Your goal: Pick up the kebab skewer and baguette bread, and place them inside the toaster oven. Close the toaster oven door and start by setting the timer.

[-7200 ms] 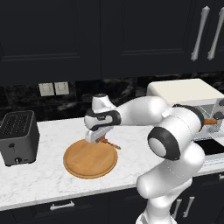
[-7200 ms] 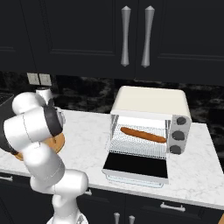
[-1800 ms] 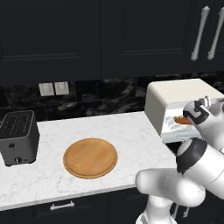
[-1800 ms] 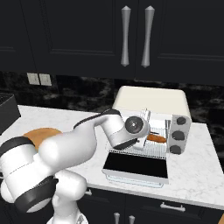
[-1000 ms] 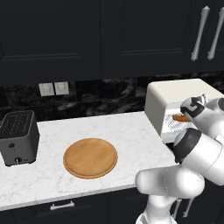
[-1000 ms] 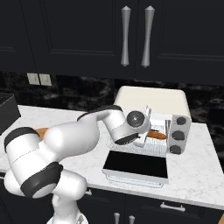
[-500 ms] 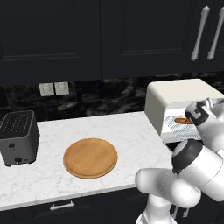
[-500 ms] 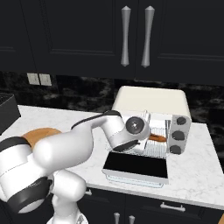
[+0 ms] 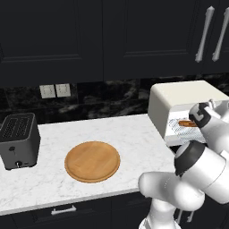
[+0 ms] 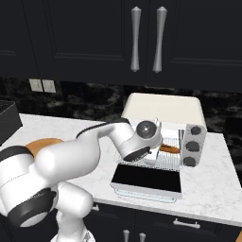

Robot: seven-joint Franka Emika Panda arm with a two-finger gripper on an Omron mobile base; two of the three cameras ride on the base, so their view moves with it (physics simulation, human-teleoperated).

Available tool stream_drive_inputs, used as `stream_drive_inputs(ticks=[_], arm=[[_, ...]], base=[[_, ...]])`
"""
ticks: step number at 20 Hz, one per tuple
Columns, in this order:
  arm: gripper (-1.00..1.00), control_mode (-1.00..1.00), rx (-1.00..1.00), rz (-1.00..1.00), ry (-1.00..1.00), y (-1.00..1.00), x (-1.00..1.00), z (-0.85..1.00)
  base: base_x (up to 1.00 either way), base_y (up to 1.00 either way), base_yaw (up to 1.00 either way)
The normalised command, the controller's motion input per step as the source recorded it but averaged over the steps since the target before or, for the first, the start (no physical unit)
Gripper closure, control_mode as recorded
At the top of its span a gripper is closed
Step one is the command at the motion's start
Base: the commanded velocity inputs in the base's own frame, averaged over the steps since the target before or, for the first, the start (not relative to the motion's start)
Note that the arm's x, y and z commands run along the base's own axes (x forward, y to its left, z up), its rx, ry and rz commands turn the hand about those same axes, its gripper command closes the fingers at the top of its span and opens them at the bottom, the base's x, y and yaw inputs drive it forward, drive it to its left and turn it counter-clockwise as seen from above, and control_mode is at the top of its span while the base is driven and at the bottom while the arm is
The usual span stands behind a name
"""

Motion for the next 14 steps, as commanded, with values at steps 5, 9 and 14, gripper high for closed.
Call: stream_drive_inputs(ticks=[5, 9, 14], arm=[[-1.0, -1.0, 0.0, 0.01, 0.09, 0.0, -0.05, 0.0], [-1.0, -1.0, 0.0, 0.0, 0.06, 0.0, 0.0, 0.0], [-1.0, -1.0, 0.0, 0.0, 0.03, 0.0, -0.06, 0.0]], base=[[0.0, 0.0, 0.0], [0.0, 0.0, 0.0], [0.0, 0.0, 0.0]])
